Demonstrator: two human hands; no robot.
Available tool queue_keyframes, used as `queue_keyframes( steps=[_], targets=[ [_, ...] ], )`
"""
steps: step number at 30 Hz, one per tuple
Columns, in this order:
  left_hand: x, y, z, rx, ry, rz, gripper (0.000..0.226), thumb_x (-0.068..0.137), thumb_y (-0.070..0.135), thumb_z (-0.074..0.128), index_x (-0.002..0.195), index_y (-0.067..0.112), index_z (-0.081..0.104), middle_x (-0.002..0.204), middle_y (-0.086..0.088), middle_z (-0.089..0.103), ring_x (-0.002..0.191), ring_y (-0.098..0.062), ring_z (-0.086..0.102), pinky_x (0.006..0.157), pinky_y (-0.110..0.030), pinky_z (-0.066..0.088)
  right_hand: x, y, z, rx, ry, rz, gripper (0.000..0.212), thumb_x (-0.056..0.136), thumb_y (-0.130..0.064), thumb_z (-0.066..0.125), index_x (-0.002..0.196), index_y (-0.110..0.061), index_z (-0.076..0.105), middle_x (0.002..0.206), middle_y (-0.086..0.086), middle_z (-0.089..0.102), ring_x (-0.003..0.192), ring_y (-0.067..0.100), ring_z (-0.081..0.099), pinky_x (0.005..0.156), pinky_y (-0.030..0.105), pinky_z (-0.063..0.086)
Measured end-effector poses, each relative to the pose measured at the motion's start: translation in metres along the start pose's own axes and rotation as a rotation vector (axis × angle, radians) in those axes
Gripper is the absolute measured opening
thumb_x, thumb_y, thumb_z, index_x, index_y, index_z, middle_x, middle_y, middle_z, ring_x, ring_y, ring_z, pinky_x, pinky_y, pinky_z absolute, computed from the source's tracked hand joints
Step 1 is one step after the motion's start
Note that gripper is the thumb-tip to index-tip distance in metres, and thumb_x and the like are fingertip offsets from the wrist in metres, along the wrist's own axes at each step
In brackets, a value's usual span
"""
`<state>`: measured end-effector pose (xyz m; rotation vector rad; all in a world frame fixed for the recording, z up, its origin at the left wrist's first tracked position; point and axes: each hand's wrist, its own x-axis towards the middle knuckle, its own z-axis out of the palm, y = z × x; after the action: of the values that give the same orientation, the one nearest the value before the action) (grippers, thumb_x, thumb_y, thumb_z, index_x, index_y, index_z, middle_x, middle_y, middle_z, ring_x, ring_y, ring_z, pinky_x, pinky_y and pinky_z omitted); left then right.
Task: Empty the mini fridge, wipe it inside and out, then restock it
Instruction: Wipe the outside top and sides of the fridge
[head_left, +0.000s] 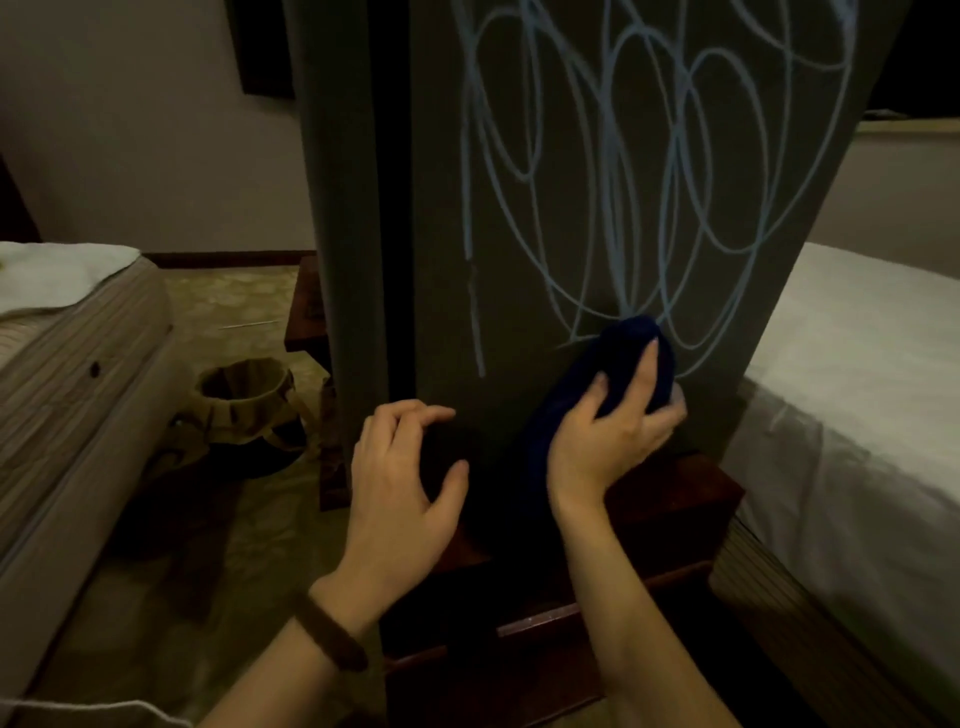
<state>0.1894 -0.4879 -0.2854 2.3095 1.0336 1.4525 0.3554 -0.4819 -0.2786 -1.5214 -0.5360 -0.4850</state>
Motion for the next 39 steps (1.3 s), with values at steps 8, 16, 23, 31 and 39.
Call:
queue_keyframes(
  steps=[8, 16, 23, 31, 39],
  targets=[
    [-0.001, -0.010, -0.019, -0.149, -0.121, 0.090, 0.034, 0.066, 0.027, 0.052, 0.099, 0.027, 0.046, 0.101, 0.020, 0.044, 0.098, 0.002, 0.046, 0.086, -0.009, 0.037, -0.062, 0.000, -0.021, -0.194, -0.339, -0.842, 0.053, 0.081, -0.024, 0.049, 0.132, -0.034, 0.040, 0.122, 0.011, 0.036, 0.105, 0.038, 0.040, 0.079, 0.050, 0.050],
    [-0.004, 0.003, -0.001, -0.207, 0.086, 0.025, 0.036, 0.070, 0.025, 0.047, 0.106, 0.026, 0.047, 0.105, 0.016, 0.043, 0.104, 0.004, 0.041, 0.094, -0.005, 0.029, -0.027, -0.065, -0.010, -0.094, -0.206, -0.646, 0.050, 0.086, -0.020, 0.051, 0.134, -0.031, 0.041, 0.127, 0.012, 0.036, 0.112, 0.040, 0.045, 0.090, 0.049, 0.041],
    [-0.001, 0.001, -0.006, -0.166, 0.216, 0.008, 0.021, 0.074, 0.023, 0.046, 0.095, 0.023, 0.050, 0.098, 0.005, 0.044, 0.094, -0.007, 0.044, 0.087, -0.007, 0.033, -0.039, -0.026, -0.021, -0.169, -0.329, -0.969, 0.046, 0.087, -0.027, 0.047, 0.131, -0.037, 0.041, 0.122, 0.008, 0.038, 0.107, 0.035, 0.040, 0.076, 0.048, 0.050],
    [0.006, 0.006, -0.004, -0.191, 0.252, 0.008, 0.025, 0.075, 0.023, 0.045, 0.098, 0.019, 0.052, 0.101, 0.002, 0.046, 0.100, -0.009, 0.046, 0.090, -0.009, 0.035, -0.004, -0.098, -0.016, -0.098, -0.260, -0.694, 0.051, 0.086, -0.027, 0.045, 0.137, -0.031, 0.042, 0.127, 0.014, 0.040, 0.111, 0.036, 0.043, 0.084, 0.043, 0.044],
    [0.026, 0.017, -0.019, -0.163, 0.376, 0.066, 0.020, 0.078, 0.020, 0.049, 0.098, 0.021, 0.049, 0.102, 0.001, 0.046, 0.098, -0.014, 0.046, 0.083, -0.027, 0.041, -0.063, 0.006, -0.035, -0.232, -0.449, -0.644, 0.062, 0.081, -0.025, 0.056, 0.137, -0.038, 0.034, 0.122, 0.009, 0.037, 0.105, 0.034, 0.042, 0.074, 0.050, 0.052]
  ],
)
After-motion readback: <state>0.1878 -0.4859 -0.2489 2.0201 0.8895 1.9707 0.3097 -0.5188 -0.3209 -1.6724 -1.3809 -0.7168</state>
